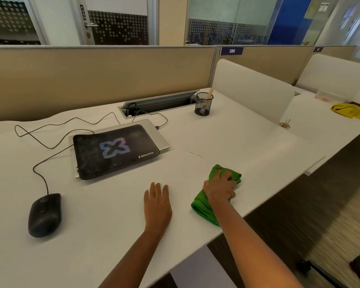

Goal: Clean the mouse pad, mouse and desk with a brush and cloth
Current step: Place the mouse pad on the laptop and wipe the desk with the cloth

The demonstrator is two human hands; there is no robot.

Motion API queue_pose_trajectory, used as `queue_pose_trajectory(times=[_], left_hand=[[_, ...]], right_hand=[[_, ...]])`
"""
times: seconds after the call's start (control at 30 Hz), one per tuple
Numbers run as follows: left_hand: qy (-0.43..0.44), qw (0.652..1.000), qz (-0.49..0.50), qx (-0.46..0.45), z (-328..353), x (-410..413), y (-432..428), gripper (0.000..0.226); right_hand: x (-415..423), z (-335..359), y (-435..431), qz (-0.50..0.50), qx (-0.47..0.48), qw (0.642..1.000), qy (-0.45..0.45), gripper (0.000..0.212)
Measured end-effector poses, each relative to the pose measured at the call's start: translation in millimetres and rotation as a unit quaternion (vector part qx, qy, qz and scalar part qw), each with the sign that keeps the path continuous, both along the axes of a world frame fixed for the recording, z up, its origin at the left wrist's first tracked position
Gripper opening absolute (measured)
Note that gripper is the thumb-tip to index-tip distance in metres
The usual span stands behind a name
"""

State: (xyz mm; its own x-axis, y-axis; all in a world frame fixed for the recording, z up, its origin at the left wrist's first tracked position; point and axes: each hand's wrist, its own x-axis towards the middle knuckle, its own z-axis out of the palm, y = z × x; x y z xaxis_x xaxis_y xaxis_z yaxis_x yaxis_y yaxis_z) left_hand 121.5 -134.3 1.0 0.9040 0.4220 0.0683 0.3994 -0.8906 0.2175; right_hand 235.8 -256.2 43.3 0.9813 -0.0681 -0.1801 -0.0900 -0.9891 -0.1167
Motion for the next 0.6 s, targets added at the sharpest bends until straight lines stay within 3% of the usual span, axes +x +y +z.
queue_pose_trajectory(times=[0.33,0.6], left_hand=[[-0.006,1.0,-0.006,0.002,2.4,-22.1,-42.2,0.049],[0.002,1.0,-0.016,0.015,4.7,-36.2,-48.5,0.048]], right_hand=[[-37.6,-2.0,-63.9,-0.05,0.051,0.997,-0.004,0.06],[-72.4,-24.1,-91.3,-0.13,0.249,0.959,-0.047,0.062]])
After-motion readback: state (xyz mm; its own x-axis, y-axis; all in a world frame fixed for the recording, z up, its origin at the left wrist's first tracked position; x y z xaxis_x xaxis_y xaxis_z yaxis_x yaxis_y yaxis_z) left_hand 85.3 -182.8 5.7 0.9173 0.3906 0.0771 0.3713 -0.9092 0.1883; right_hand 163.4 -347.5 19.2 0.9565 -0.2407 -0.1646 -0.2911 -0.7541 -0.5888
